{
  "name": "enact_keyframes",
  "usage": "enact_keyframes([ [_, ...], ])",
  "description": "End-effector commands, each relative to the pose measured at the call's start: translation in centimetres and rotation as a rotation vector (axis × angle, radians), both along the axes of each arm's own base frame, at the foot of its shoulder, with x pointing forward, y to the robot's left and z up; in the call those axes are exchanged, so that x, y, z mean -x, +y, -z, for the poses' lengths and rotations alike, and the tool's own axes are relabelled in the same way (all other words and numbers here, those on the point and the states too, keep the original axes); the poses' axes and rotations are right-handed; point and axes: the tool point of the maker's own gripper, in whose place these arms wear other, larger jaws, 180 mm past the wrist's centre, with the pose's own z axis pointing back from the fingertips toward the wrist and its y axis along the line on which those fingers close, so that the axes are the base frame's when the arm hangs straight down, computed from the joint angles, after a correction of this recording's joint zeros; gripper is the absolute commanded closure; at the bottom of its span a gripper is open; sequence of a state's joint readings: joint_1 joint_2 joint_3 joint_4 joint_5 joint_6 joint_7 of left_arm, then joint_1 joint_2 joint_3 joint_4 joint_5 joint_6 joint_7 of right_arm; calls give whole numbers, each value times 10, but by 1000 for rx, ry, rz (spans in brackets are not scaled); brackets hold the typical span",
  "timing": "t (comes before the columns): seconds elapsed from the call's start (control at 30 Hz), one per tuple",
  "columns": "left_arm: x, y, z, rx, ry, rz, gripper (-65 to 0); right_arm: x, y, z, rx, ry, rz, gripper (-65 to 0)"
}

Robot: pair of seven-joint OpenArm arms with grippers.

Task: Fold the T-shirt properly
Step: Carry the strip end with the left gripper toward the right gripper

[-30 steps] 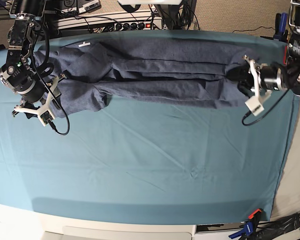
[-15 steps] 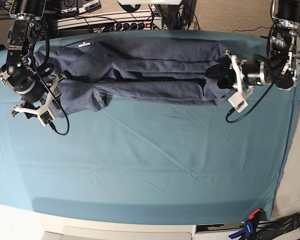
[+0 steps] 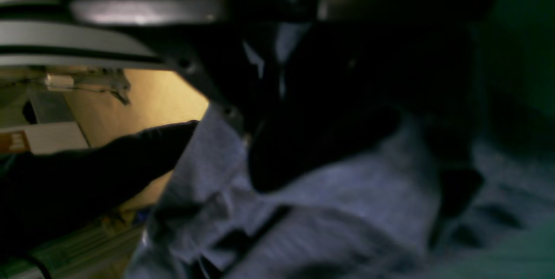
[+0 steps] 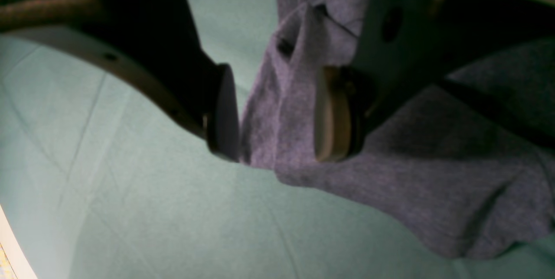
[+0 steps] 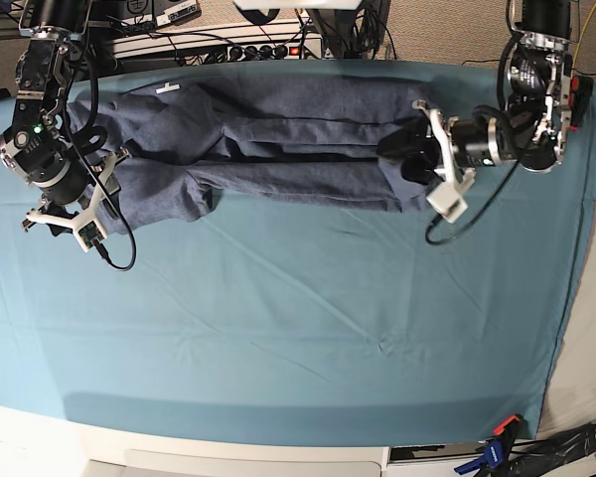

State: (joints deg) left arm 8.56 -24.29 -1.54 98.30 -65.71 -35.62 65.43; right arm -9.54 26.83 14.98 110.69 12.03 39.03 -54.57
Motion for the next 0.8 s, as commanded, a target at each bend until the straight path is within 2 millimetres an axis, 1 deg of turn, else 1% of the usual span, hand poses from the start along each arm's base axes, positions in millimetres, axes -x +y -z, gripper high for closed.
enact_keyframes([
  [0.0, -4, -9, -11, 34, -35, 16, 0, -8, -2, -17, 10, -54, -14, -295],
  [0.13, 7, -38, -4, 30, -40, 99, 0, -8, -1, -17, 8, -56, -16, -295],
  [0.23, 8, -58, -7, 41, -59, 141, 0, -8, -1, -17, 9, -56, -15, -295],
  [0.33, 6, -74, -11, 51, -83, 168, 0, -8, -1, -17, 9, -56, -15, -295],
  [0.47, -1, -86, -13, 49, -102, 157, 0, -8, -1, -17, 9, -56, -15, -295],
  [0.77, -3, -108, -23, 101, -118, 147, 0, -8, -1, -17, 8, -57, -16, -295],
])
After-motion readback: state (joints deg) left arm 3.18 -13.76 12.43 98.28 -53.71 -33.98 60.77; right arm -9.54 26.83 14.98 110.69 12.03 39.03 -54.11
